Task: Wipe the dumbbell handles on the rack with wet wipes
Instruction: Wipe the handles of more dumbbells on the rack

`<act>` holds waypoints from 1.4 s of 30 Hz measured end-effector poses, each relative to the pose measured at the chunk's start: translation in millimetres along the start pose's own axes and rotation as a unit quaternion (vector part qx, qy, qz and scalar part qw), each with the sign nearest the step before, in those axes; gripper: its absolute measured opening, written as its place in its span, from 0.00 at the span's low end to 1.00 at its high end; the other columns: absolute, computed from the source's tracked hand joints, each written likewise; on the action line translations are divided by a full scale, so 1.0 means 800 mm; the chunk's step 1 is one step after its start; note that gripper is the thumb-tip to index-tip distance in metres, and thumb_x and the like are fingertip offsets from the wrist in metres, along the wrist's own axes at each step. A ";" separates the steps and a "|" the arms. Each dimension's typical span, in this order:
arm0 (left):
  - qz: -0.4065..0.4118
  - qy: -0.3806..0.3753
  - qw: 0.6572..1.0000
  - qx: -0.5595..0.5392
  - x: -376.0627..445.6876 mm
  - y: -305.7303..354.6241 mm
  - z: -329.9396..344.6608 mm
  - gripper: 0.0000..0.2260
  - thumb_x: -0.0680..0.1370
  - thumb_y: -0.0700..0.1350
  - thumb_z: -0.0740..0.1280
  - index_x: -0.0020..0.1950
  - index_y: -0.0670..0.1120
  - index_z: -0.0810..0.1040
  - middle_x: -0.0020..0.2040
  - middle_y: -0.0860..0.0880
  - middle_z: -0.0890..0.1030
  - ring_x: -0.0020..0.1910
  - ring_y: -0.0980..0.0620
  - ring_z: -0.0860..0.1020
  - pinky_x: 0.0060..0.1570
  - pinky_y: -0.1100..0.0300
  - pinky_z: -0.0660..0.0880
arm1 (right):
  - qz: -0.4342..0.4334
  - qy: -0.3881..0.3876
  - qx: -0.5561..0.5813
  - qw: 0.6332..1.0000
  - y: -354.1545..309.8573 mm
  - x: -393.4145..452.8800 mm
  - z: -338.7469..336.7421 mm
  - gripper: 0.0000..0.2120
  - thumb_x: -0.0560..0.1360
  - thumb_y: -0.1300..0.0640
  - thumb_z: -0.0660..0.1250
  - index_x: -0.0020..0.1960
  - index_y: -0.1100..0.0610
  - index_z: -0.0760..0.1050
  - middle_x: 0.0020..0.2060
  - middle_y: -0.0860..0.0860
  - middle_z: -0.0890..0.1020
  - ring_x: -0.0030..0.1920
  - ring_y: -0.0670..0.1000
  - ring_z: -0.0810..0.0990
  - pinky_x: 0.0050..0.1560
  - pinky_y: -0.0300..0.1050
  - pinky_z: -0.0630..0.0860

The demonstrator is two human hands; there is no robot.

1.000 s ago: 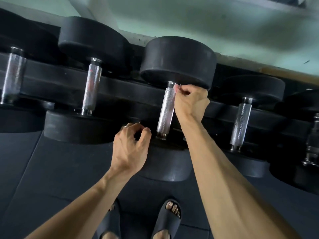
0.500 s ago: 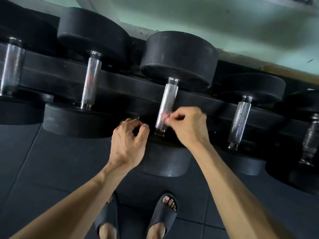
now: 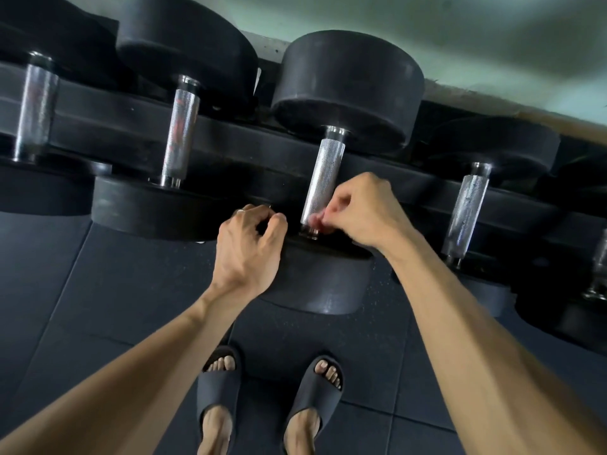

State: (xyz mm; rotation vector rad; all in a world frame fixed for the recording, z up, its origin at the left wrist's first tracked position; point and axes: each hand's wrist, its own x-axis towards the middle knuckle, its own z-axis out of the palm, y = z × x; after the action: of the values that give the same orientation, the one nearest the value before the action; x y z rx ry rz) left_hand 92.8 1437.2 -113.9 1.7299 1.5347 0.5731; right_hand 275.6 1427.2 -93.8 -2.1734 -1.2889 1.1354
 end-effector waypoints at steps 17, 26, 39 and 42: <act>-0.018 -0.028 0.999 0.001 -0.002 0.001 -0.003 0.19 0.74 0.51 0.57 0.38 0.37 0.78 0.36 0.45 0.78 0.37 0.50 0.75 0.33 0.62 0.67 | -0.034 0.267 0.181 0.946 -0.012 0.023 0.025 0.03 0.75 0.58 0.75 0.43 0.57 0.83 0.39 0.47 0.85 0.38 0.40 0.84 0.44 0.35 0.81; -0.029 -0.088 0.995 0.027 0.002 0.008 -0.012 0.16 0.80 0.48 0.60 0.37 0.40 0.78 0.38 0.48 0.78 0.39 0.51 0.76 0.37 0.58 0.67 | 0.064 0.093 0.100 0.989 -0.012 -0.036 0.018 0.05 0.72 0.52 0.76 0.41 0.51 0.82 0.34 0.45 0.85 0.37 0.42 0.84 0.44 0.41 0.82; 0.204 -0.264 0.936 0.115 -0.059 0.134 -0.066 0.07 0.77 0.49 0.69 0.51 0.49 0.83 0.49 0.54 0.82 0.50 0.55 0.79 0.52 0.57 0.76 | 0.102 0.230 0.309 0.917 -0.034 -0.175 -0.073 0.06 0.73 0.59 0.76 0.46 0.60 0.81 0.40 0.49 0.87 0.40 0.50 0.86 0.45 0.49 0.84; 0.230 -0.290 0.922 0.113 -0.086 0.186 -0.053 0.09 0.76 0.52 0.67 0.50 0.50 0.83 0.49 0.55 0.82 0.50 0.55 0.81 0.51 0.55 0.78 | 0.116 0.260 0.370 0.884 -0.016 -0.235 -0.114 0.03 0.75 0.61 0.74 0.47 0.60 0.82 0.40 0.49 0.87 0.41 0.49 0.87 0.44 0.41 0.82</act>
State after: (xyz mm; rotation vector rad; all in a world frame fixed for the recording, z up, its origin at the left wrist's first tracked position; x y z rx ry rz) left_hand 144.1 1378.9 36.8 2.2037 0.8009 0.0701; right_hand 291.6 1280.9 55.0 -1.8491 -0.2821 0.8291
